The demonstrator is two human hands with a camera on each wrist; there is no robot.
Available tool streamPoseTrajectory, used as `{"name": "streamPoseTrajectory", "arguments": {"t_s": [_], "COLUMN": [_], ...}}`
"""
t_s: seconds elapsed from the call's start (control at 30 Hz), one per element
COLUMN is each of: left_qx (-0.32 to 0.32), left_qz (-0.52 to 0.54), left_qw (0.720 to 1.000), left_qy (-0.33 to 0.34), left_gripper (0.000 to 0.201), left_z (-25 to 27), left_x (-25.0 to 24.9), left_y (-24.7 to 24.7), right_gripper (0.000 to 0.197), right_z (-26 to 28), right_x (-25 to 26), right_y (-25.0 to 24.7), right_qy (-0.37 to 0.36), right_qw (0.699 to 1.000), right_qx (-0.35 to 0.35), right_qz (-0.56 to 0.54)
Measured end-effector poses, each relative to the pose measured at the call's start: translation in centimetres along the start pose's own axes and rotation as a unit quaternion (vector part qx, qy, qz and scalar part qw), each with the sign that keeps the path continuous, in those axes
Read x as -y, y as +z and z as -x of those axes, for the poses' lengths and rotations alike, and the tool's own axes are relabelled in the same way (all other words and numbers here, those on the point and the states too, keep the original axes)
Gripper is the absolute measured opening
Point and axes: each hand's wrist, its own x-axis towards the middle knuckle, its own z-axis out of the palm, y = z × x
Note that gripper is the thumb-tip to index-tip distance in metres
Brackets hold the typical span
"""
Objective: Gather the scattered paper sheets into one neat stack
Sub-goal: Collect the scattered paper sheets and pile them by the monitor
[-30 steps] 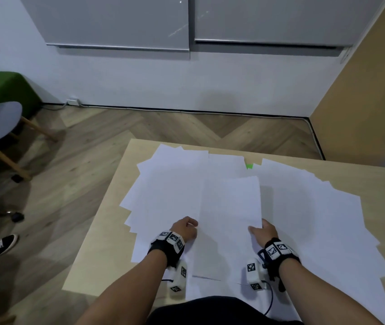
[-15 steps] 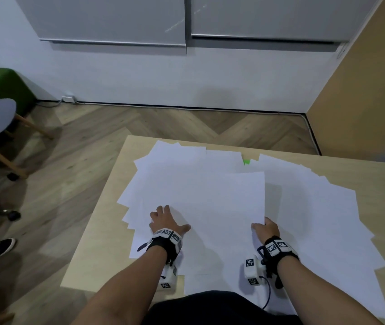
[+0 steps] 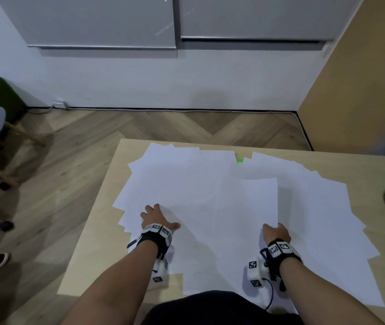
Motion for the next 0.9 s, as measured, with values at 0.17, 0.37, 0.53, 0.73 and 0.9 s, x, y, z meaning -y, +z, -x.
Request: {"name": "streamPoseTrajectory", "arguments": {"t_s": [0.17, 0.37, 0.53, 0.73, 0.9], "left_qx": [-0.026, 0.048, 0.059, 0.039, 0.054], "left_qz": [-0.068, -0.126, -0.158, -0.137, -0.125], "left_qw": [0.997, 0.968, 0.960, 0.964, 0.966], "left_qy": [0.028, 0.212, 0.224, 0.225, 0.221], "left_gripper": [0.095, 0.123, 0.116, 0.100, 0.100], "left_z": [0.1, -0.1, 0.1, -0.5, -0.8], "left_x": [0.4, -2.7, -4.5, -4.2, -4.6], "left_y": [-0.2, -0.6, -0.1, -0.1, -0.3], "right_gripper": [0.050, 0.061, 0.061, 0.061, 0.059], "right_z": [0.0, 0.3, -0.2, -1.2, -1.4], "right_x": [-0.2, 0.1, -0.3, -1.0, -0.9], "right_y": [0.0, 0.2, -0.2, -1.2, -1.5], "right_qy": [0.015, -0.005, 0.001, 0.021, 0.022], "right_qw": [1.000, 0.994, 0.994, 0.998, 0.997], "right_qx": [0.005, 0.074, 0.079, 0.021, 0.026], "right_qz": [0.013, 0.075, 0.074, 0.058, 0.065]}}
